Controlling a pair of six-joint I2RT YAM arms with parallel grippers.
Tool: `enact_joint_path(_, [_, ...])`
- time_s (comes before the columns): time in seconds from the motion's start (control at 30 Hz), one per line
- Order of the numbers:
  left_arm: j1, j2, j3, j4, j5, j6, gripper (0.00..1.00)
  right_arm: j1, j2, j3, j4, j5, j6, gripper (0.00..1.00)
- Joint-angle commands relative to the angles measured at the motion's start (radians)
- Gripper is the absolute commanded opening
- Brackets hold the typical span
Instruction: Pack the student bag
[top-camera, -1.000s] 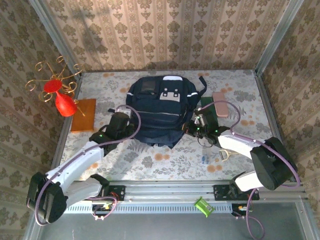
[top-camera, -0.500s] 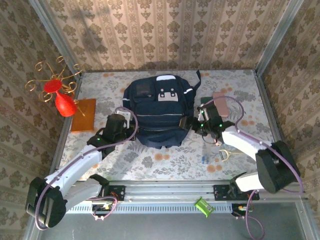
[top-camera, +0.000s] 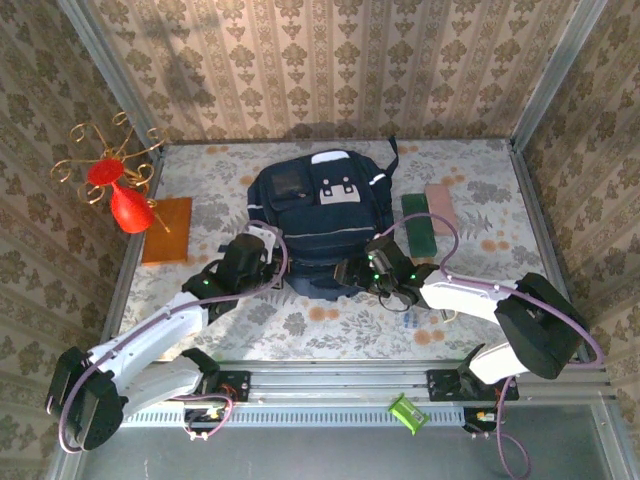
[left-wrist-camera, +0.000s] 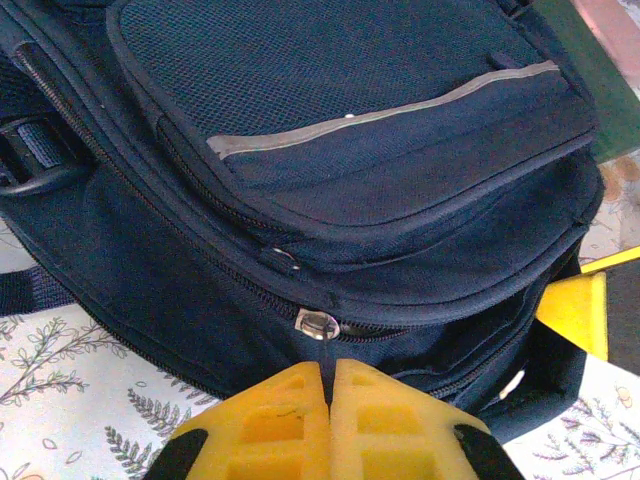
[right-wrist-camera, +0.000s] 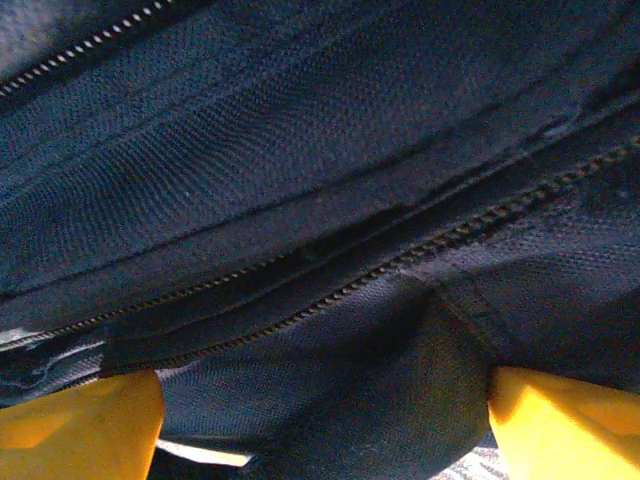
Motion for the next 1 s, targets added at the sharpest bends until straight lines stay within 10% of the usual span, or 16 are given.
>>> enact_joint_path(0.0, [-0.015, -0.040, 0.030, 0.018, 0.000, -0.006, 0.00, -0.001, 0.001, -0.024, 0.004, 0.154, 0.050, 0.78])
enact_joint_path(0.3, [-0.015, -0.056, 0.042, -0.047, -0.110, 0.041, 0.00, -0.033, 0.002, -0.031, -0.023, 0.219, 0.004, 0.25])
enact_joint_path(0.53, [0.083, -0.043, 0.041, -0.118, -0.290, 0.109, 0.00, -0.132, -0.126, -0.064, -0.073, 0.191, -0.072, 0.02])
enact_joint_path(0.97, [0.382, 0.164, 0.122, 0.062, -0.169, 0.175, 0.00, -0.240, -0.258, -0.027, -0.184, 0.137, -0.175, 0.00])
